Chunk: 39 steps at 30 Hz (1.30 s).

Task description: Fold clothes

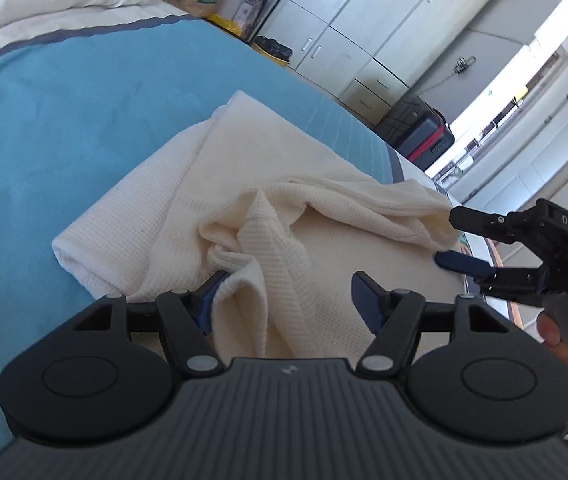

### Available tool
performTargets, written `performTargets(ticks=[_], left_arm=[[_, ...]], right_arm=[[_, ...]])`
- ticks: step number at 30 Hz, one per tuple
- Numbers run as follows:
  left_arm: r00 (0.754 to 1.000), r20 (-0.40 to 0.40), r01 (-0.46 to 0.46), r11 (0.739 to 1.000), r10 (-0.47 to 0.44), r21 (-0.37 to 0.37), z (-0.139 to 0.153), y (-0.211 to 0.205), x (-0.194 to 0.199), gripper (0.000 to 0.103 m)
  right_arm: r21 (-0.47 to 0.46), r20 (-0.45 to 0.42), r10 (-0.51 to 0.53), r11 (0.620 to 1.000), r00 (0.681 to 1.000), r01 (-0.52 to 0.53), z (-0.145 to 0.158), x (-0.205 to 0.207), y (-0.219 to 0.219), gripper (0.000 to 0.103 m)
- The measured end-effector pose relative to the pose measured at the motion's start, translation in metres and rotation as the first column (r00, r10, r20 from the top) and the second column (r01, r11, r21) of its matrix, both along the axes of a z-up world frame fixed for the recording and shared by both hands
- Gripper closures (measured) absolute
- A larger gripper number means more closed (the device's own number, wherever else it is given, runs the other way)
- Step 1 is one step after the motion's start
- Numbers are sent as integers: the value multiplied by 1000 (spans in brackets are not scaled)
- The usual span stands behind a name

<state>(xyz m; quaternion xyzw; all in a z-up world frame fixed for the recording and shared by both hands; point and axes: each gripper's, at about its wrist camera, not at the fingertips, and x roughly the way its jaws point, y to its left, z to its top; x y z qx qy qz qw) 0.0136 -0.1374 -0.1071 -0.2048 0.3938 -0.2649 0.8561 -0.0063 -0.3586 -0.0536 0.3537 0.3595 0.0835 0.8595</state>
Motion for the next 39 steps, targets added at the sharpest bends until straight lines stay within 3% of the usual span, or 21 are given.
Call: performTargets(ticks=[1, 2, 3, 5, 7, 9, 10, 13, 14, 16, 17, 20, 23, 26, 29, 32, 34, 36, 37, 39], left_arm=[[1000, 13, -8, 1000, 8, 21, 0, -1, 0, 53], [999, 39, -6, 998, 4, 65, 2, -4, -2, 73], [998, 66, -5, 994, -3, 111, 4, -7, -4, 87], [994, 108, -3, 992, -11, 129, 8, -9, -9, 95], [992, 124, -6, 994, -8, 107, 13, -9, -13, 96], [986, 168, -15, 989, -10, 149, 20, -14, -20, 96], [977, 212, -17, 985, -20, 169, 24, -17, -27, 96], [950, 301, 39, 990, -79, 135, 36, -23, -47, 96], [948, 302, 60, 988, -101, 142, 40, -26, -50, 96], [950, 294, 65, 985, -110, 158, 39, -31, -49, 96], [953, 284, 60, 985, -105, 165, 37, -32, -47, 96], [950, 298, 31, 979, -92, 204, 37, -28, -46, 97], [923, 359, 48, 968, -137, 246, 53, -23, -59, 97], [910, 392, 46, 975, -131, 219, 71, -7, -69, 97], [923, 376, 12, 983, -81, 183, 79, 12, -70, 97], [946, 324, -70, 975, -2, 212, 76, 22, -63, 97], [968, 243, -118, 962, 57, 245, 64, 26, -51, 97], [990, 101, -120, 958, 96, 259, 43, 32, -37, 97], [995, 25, -100, 958, 97, 269, 31, 33, -30, 97], [992, -51, -103, 960, 120, 261, 15, 37, -24, 93]], right_arm=[[14, 6, -2, 1000, 1000, 2, -3, 2, 0, 36], [22, 12, -1, 1000, 1000, 1, -5, 4, -2, 36], [33, 17, 1, 999, 1000, -2, -5, 5, -4, 36], [56, 29, 6, 998, 1000, -8, -6, 8, -9, 34], [89, 38, 0, 996, 999, -3, -12, 9, -15, 32], [124, 40, -11, 992, 999, 6, -18, 10, -20, 32], [142, 36, -19, 990, 999, 14, -20, 10, -21, 32], [154, 42, -37, 988, 998, 30, -23, 9, -21, 36], [138, 48, -41, 990, 998, 34, -23, 8, -18, 44], [42, 12, -55, 998, 998, 55, -25, 12, -17, 92], [17, -3, -63, 998, 998, 63, -29, 14, -18, 97], [28, 24, -112, 993, 993, 111, -26, 17, -22, 96], [-86, 96, -67, 994, 993, 75, 11, 36, -10, 95], [-135, 182, 9, 991, 983, 16, 54, 63, -1, 95], [-192, 221, 60, 981, 974, -17, 92, 98, 14, 95], [-228, 173, 124, 970, 977, -83, 104, 136, 36, 95], [-272, 124, 145, 956, 982, -107, 94, 156, 54, 95], [-295, 50, 188, 941, 981, -166, 75, 174, 73, 95], [-291, 11, 208, 936, 978, -196, 63, 183, 81, 93], [-271, -70, 204, 938, 976, -216, 43, 195, 90, 85]])
